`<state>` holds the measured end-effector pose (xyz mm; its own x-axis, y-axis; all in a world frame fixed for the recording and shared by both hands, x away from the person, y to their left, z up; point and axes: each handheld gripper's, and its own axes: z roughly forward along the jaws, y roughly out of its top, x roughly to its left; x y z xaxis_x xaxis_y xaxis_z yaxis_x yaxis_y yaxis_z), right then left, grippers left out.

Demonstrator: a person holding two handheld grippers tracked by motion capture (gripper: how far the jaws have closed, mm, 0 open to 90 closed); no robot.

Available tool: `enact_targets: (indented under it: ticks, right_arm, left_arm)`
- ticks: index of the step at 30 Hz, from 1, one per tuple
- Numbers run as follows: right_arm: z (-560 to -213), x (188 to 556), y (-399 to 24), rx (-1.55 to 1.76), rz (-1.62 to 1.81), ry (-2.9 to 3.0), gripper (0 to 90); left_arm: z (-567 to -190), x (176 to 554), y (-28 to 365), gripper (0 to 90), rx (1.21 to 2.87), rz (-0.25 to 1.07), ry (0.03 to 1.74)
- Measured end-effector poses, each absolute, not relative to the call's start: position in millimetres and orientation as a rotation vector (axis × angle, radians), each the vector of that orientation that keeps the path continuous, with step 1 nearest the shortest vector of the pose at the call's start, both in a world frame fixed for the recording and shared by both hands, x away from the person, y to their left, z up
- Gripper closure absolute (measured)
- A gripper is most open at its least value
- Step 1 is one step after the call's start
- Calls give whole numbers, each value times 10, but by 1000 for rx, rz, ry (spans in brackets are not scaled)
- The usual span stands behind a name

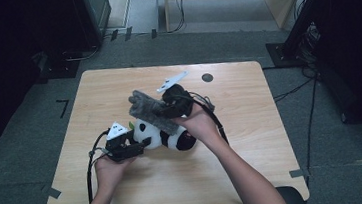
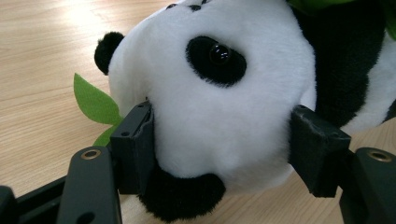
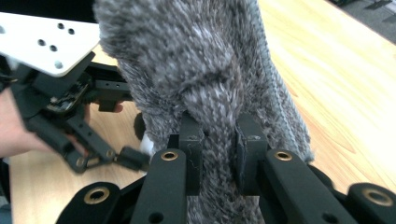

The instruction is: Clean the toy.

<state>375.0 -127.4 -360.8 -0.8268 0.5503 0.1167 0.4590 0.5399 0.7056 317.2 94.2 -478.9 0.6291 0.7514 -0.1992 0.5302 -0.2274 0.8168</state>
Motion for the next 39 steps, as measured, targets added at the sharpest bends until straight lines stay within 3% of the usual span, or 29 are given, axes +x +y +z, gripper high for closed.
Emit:
enact_targets:
  ticks: [13, 26, 39]
  right_arm:
    - [-3962, 3732, -633, 789, 897, 2809, 762]
    - [-3933, 3808, -706, 701, 855, 2764, 766]
    - [-3870, 4075, -959, 848, 873, 2695, 757]
  left_arm:
    - [-4804, 3184, 933, 324, 1889, 312, 1033]
    - [-4804, 3179, 912, 397, 1870, 326, 1037]
    - [-4802, 3177, 906, 417, 1890, 335, 1028]
